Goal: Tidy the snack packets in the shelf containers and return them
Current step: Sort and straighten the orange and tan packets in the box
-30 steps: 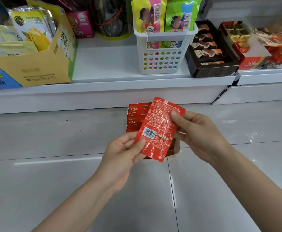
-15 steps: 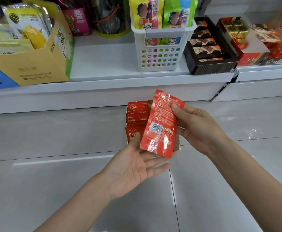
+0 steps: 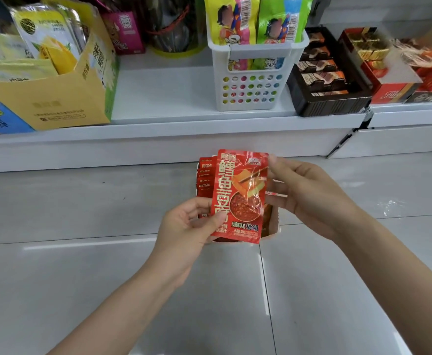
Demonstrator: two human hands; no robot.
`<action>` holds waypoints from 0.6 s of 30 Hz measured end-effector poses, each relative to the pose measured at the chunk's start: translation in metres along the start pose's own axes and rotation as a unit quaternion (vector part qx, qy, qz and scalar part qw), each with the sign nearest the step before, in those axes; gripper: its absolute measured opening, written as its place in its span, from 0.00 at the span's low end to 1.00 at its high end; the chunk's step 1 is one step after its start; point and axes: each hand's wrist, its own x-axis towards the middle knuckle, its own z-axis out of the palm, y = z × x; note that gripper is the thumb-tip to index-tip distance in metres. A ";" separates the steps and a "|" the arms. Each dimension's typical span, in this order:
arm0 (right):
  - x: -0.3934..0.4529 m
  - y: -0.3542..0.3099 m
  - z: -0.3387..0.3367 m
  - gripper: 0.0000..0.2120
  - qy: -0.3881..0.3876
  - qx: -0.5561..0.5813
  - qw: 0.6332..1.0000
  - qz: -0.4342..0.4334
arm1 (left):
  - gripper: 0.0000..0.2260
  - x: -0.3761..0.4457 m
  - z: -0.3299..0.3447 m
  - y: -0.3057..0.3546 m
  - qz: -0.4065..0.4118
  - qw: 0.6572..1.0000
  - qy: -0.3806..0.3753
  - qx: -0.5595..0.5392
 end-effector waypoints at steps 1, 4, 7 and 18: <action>0.001 0.001 0.003 0.16 0.015 -0.023 1.000 -0.014 | 0.08 0.000 0.001 -0.001 0.004 1.000 -0.004 0.015; 0.004 0.003 0.004 0.13 0.060 -0.048 0.996 -0.034 | 0.08 -0.001 0.001 -0.002 0.004 1.000 -0.016 0.021; 0.007 0.006 0.002 0.10 0.089 -0.077 0.992 -0.035 | 0.07 -0.001 -0.001 -0.004 -0.002 0.999 -0.039 0.017; 0.008 0.011 -0.003 0.11 0.137 -0.068 0.987 -0.047 | 0.18 -0.003 -0.010 -0.013 -0.001 0.996 -0.081 0.047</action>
